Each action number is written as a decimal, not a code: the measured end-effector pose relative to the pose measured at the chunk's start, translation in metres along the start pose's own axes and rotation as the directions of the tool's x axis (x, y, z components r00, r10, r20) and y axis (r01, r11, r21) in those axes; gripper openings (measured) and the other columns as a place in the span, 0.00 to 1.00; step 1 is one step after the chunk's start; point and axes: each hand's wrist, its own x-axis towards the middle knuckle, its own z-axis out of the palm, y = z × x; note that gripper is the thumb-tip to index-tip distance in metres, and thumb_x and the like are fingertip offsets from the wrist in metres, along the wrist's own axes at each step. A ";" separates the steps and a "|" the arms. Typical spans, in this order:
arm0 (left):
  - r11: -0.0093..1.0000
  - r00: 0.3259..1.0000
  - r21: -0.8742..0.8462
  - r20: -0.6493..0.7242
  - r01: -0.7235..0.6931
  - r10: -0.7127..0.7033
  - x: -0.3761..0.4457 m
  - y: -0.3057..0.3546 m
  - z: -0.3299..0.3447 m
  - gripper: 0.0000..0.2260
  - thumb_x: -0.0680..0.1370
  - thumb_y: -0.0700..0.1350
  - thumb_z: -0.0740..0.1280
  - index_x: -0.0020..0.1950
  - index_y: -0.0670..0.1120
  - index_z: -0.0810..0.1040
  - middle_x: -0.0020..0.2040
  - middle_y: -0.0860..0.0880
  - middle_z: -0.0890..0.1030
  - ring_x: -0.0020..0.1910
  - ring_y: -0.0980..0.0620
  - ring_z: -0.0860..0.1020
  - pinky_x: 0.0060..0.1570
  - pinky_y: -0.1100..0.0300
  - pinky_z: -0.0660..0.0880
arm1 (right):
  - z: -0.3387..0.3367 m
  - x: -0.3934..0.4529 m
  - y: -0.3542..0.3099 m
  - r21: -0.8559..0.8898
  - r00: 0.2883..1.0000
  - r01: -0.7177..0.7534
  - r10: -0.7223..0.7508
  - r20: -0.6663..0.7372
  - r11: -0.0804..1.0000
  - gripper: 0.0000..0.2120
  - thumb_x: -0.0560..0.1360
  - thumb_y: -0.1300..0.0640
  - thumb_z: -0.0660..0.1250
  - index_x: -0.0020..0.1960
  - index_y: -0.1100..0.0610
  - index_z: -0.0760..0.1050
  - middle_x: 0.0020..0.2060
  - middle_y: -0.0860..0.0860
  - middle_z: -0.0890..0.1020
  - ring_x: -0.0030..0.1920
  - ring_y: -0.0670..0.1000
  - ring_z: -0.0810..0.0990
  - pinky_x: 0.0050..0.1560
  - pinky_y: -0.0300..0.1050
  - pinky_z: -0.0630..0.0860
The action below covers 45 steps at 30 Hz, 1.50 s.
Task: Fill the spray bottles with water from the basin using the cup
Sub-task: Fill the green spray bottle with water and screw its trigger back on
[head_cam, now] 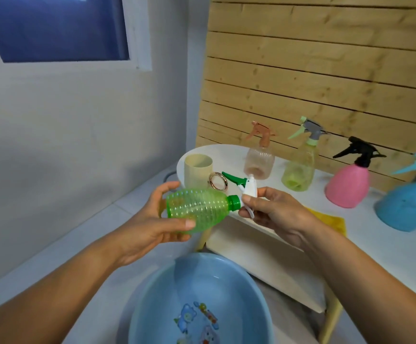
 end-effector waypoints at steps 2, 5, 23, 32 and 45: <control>0.998 0.999 -0.029 -0.003 0.054 -0.055 0.003 -0.001 0.001 0.34 0.68 0.48 0.80 0.71 0.57 0.71 0.64 0.49 0.82 0.56 0.44 0.86 0.49 0.49 0.83 | -0.002 0.002 0.000 -0.003 1.000 0.012 -0.012 -0.004 1.000 0.11 0.75 0.59 0.74 0.55 0.57 0.76 0.44 0.58 0.87 0.50 0.56 0.81 0.55 0.49 0.69; 0.983 0.982 0.014 0.022 0.185 -0.186 0.007 0.001 0.001 0.28 0.74 0.67 0.72 0.70 0.57 0.75 0.63 0.46 0.85 0.58 0.40 0.85 0.56 0.47 0.81 | -0.003 0.005 -0.005 -0.023 0.998 0.055 -0.056 -0.032 0.998 0.12 0.75 0.58 0.74 0.57 0.55 0.77 0.44 0.55 0.87 0.49 0.52 0.82 0.56 0.48 0.68; 0.866 0.864 0.001 -0.074 0.499 -0.498 0.026 -0.007 -0.041 0.39 0.70 0.76 0.62 0.70 0.48 0.76 0.57 0.40 0.86 0.34 0.53 0.77 0.38 0.60 0.75 | -0.059 0.041 0.010 -0.116 0.897 -0.036 -0.019 -0.442 0.993 0.16 0.79 0.54 0.71 0.63 0.60 0.78 0.43 0.54 0.85 0.41 0.51 0.81 0.37 0.40 0.73; 0.927 0.932 -0.095 0.015 0.362 -0.362 0.024 -0.010 -0.058 0.49 0.50 0.66 0.86 0.67 0.49 0.79 0.62 0.40 0.84 0.50 0.46 0.85 0.50 0.56 0.83 | -0.064 0.053 0.025 -0.321 0.850 -0.172 -0.023 -0.526 0.931 0.25 0.73 0.47 0.75 0.66 0.56 0.76 0.55 0.55 0.83 0.52 0.56 0.83 0.50 0.50 0.79; 0.955 0.955 0.115 0.083 0.274 -0.284 0.024 -0.020 -0.040 0.43 0.58 0.46 0.83 0.73 0.53 0.73 0.64 0.47 0.84 0.63 0.46 0.83 0.68 0.48 0.74 | -0.052 0.065 0.035 -0.610 0.815 -0.318 -0.119 -0.567 0.726 0.20 0.76 0.41 0.67 0.65 0.47 0.75 0.53 0.49 0.81 0.62 0.58 0.78 0.66 0.54 0.68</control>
